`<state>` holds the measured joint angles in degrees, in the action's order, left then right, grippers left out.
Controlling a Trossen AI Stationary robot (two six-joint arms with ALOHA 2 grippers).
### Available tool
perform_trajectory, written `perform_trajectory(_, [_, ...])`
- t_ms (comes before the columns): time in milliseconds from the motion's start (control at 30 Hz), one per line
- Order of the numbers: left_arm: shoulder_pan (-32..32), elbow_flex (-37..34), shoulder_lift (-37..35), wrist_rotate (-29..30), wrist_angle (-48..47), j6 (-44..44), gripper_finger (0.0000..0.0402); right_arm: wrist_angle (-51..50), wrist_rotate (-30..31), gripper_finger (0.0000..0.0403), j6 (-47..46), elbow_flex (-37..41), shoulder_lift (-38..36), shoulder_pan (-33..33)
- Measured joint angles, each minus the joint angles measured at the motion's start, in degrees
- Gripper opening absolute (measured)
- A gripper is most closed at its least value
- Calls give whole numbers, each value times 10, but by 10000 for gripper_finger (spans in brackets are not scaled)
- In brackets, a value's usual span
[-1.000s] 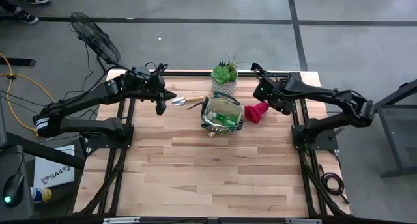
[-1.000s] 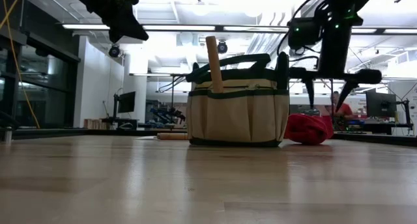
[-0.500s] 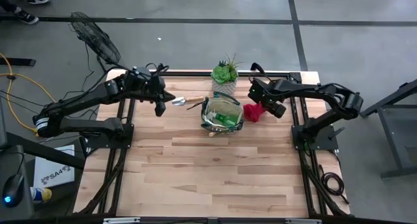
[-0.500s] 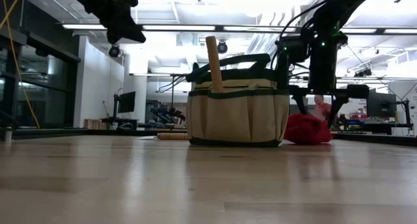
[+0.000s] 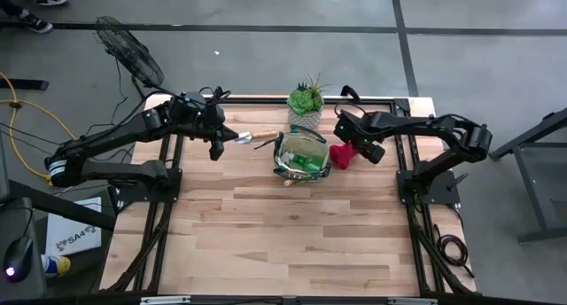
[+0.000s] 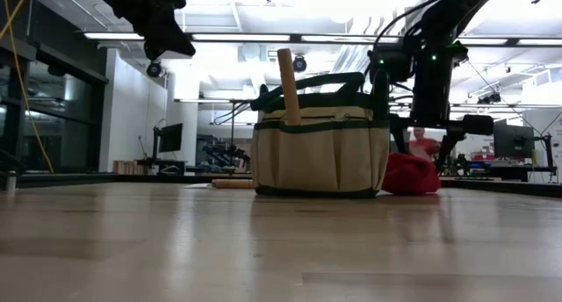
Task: Pick & Place Garden tools in Gardening bag
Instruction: Put the red gloves into the brown gardening bag
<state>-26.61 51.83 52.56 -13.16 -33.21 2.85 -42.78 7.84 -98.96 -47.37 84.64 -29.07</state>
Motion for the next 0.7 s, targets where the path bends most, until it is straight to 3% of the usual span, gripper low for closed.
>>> perform_trajectory(467, [0,0,0,-14,0,0,0,9,4,239,-31,0,0,42])
perform_trajectory(700, [0,0,0,-14,1,0,0,8,-5,170,-29,0,0,44])
